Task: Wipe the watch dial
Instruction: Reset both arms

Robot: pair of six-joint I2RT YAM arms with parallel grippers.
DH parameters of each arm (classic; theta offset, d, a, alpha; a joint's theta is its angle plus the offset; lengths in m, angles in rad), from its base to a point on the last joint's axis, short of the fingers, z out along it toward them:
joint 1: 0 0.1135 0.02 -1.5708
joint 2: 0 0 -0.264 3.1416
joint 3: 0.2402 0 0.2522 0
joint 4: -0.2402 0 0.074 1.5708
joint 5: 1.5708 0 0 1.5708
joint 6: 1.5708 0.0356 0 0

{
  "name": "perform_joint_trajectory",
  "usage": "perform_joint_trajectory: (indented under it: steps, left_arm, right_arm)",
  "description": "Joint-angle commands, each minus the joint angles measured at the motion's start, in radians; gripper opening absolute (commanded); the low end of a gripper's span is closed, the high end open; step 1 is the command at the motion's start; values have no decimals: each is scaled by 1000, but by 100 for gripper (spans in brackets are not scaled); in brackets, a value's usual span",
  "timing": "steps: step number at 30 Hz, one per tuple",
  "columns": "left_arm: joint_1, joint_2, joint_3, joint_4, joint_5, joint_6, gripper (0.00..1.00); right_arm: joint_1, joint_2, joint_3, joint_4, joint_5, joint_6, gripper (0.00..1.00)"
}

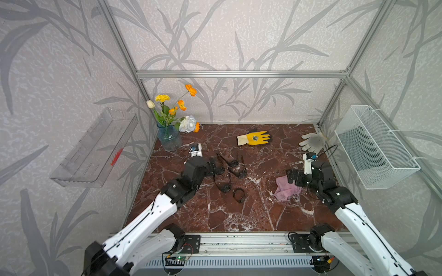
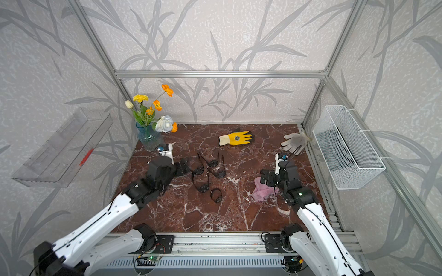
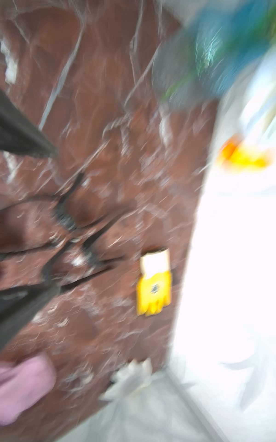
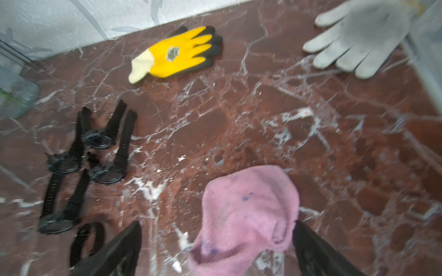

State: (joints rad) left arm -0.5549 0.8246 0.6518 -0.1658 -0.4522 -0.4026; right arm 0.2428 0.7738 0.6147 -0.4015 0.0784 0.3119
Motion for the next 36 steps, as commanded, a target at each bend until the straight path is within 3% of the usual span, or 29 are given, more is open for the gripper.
perform_joint_trajectory:
  steps: [1, 3, 6, 13, 16, 19, 22, 24, 25, 28, 31, 34, 36]
  left_arm:
    - [50, -118, -218, 308, -319, 286, 99]
    - [103, -183, -353, 469, -344, 366, 100]
    - [200, -186, -445, 476, -321, 352, 100]
    - [353, 237, -403, 683, -215, 305, 99]
    - [413, 395, -366, 854, -25, 349, 99]
    - [440, 537, -325, 994, -19, 368, 99]
    - [472, 682, -300, 1098, 64, 386, 99]
    - [503, 706, -285, 1070, 112, 356, 99]
    - [513, 709, -268, 1039, 108, 340, 99]
    - [541, 703, -250, 991, 159, 323, 99]
    - [543, 703, -251, 994, 162, 323, 99]
    - [541, 704, -251, 996, 159, 326, 99]
    - [541, 704, -251, 995, 157, 326, 99]
  right_arm:
    - [0, 6, -89, 306, 156, -103, 99]
    - [0, 46, -154, 449, 149, -205, 99]
    - [0, 158, -234, 635, 175, -287, 99]
    - [-2, 472, -250, 934, 298, -333, 99]
    - [-24, 541, -258, 1085, 295, -372, 99]
    - [-74, 588, -286, 1216, 236, -353, 99]
    - [-133, 723, -350, 1473, 150, -312, 99]
    - [-134, 802, -335, 1530, 131, -328, 99]
    - [-134, 822, -308, 1521, 114, -341, 99]
    - [-134, 748, -209, 1207, 66, -348, 99]
    - [-134, 810, -253, 1398, 64, -361, 99]
    - [-134, 761, -219, 1253, 65, -351, 99]
    - [-134, 766, -224, 1270, 66, -349, 99]
